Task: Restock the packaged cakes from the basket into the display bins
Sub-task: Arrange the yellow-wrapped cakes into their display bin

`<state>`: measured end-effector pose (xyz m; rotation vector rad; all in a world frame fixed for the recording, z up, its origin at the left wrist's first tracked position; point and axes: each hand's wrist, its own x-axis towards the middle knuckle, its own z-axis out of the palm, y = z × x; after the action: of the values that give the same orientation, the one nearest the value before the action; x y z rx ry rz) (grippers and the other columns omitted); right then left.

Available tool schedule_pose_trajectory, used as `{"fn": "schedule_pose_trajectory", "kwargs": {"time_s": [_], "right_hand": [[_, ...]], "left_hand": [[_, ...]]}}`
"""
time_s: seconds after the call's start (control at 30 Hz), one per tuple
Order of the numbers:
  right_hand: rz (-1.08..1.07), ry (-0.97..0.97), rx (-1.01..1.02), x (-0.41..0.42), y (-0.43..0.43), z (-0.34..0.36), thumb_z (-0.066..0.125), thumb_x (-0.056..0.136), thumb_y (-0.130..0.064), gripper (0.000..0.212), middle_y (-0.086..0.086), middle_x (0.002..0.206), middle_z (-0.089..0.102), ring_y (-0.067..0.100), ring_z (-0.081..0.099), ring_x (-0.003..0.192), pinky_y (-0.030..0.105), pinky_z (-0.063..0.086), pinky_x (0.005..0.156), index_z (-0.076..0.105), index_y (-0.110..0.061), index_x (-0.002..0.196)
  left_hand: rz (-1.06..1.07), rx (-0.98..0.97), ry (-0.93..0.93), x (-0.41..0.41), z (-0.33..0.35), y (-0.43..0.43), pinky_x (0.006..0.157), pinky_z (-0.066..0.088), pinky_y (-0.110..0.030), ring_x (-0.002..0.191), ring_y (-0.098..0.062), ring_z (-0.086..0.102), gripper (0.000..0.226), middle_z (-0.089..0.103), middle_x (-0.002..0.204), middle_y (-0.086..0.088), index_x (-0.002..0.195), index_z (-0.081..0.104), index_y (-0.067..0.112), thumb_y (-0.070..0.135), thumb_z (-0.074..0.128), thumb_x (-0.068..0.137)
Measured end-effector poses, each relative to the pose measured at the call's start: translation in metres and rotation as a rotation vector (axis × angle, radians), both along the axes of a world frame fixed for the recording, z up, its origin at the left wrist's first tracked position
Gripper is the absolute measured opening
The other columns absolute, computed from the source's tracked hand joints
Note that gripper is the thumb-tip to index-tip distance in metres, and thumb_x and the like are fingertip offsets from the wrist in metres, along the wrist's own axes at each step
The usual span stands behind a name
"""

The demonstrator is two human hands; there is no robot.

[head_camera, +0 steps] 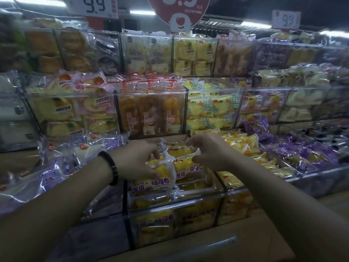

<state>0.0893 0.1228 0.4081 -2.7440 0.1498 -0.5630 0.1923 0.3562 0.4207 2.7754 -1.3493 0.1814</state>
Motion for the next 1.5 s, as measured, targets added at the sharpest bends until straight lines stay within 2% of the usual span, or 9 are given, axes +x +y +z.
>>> {"fn": "schedule_pose_trajectory", "kwargs": {"time_s": [0.13,0.27,0.37,0.47,0.7,0.9,1.17,1.4,1.5], "right_hand": [[-0.026,-0.078,0.134,-0.018,-0.005,0.001,0.08,0.09,-0.024,0.029,-0.009,0.1,0.07,0.007,0.066,0.092,0.018,0.047,0.067,0.075,-0.02,0.118],[-0.033,-0.068,0.278,-0.041,-0.006,0.002,0.076,0.094,-0.025,0.016,-0.005,0.099,0.075,0.008,0.07,0.089,0.027,0.058,0.073,0.076,-0.024,0.11],[-0.007,-0.074,0.43,-0.065,-0.008,0.004,0.075,0.095,-0.024,0.013,-0.002,0.094,0.078,0.012,0.075,0.083,0.029,0.059,0.069,0.076,-0.023,0.108],[0.023,-0.087,0.562,-0.094,-0.019,0.005,0.075,0.095,-0.023,0.016,0.003,0.091,0.08,0.02,0.076,0.081,0.033,0.059,0.067,0.074,-0.019,0.11],[-0.015,-0.112,0.728,-0.176,-0.076,-0.016,0.072,0.096,-0.01,0.019,0.01,0.094,0.08,0.022,0.074,0.077,0.031,0.056,0.061,0.072,-0.014,0.114],[-0.208,-0.147,0.856,-0.239,-0.133,-0.076,0.073,0.095,-0.006,0.02,0.023,0.095,0.077,0.028,0.071,0.076,0.031,0.055,0.056,0.071,-0.005,0.115],[-0.447,-0.065,0.97,-0.29,-0.192,-0.182,0.072,0.098,-0.018,0.019,0.017,0.101,0.079,0.025,0.071,0.074,0.028,0.051,0.053,0.071,-0.011,0.115],[-0.704,0.154,0.951,-0.32,-0.233,-0.303,0.07,0.099,-0.024,0.011,0.004,0.091,0.078,0.019,0.074,0.07,0.038,0.056,0.062,0.073,-0.018,0.107],[-0.763,0.268,0.94,-0.322,-0.25,-0.357,0.07,0.099,-0.02,0.009,0.003,0.088,0.076,0.016,0.071,0.068,0.028,0.057,0.054,0.072,-0.014,0.106]], "left_hand": [[-0.022,-0.042,-0.046,-0.014,0.005,-0.009,0.093,0.055,-0.035,0.108,-0.01,0.057,0.05,0.058,0.12,0.011,0.126,0.06,0.036,0.055,0.078,0.084],[-0.082,-0.187,0.003,-0.038,0.007,-0.029,0.088,0.056,-0.033,0.104,-0.009,0.058,0.039,0.061,0.117,0.011,0.127,0.061,0.034,0.051,0.07,0.093],[-0.145,-0.364,0.166,-0.06,0.007,-0.053,0.076,0.053,-0.024,0.091,-0.002,0.062,0.021,0.066,0.106,0.014,0.117,0.063,0.034,0.04,0.069,0.097],[-0.188,-0.519,0.4,-0.085,0.006,-0.083,0.071,0.06,-0.035,0.083,-0.009,0.072,0.019,0.072,0.102,0.008,0.115,0.062,0.029,0.035,0.07,0.098],[-0.281,-0.541,0.934,-0.153,-0.021,-0.159,0.065,0.064,-0.036,0.076,-0.02,0.073,0.025,0.072,0.113,-0.013,0.126,0.055,0.016,0.025,0.063,0.103],[-0.382,-0.431,1.04,-0.193,-0.082,-0.238,0.07,0.063,-0.044,0.077,-0.022,0.072,0.022,0.071,0.115,-0.014,0.123,0.054,0.013,0.012,0.062,0.103],[-0.42,-0.212,1.035,-0.232,-0.188,-0.329,0.067,0.064,-0.039,0.078,-0.019,0.077,0.025,0.072,0.108,-0.006,0.117,0.055,0.018,0.032,0.066,0.101],[-0.329,0.079,1.014,-0.241,-0.309,-0.386,0.071,0.061,-0.044,0.071,-0.022,0.07,0.01,0.068,0.094,-0.005,0.1,0.054,0.021,0.024,0.063,0.102],[-0.308,0.176,0.979,-0.236,-0.361,-0.403,0.063,0.062,-0.04,0.073,-0.024,0.071,0.007,0.07,0.096,-0.008,0.102,0.06,0.019,0.026,0.063,0.1]]}}
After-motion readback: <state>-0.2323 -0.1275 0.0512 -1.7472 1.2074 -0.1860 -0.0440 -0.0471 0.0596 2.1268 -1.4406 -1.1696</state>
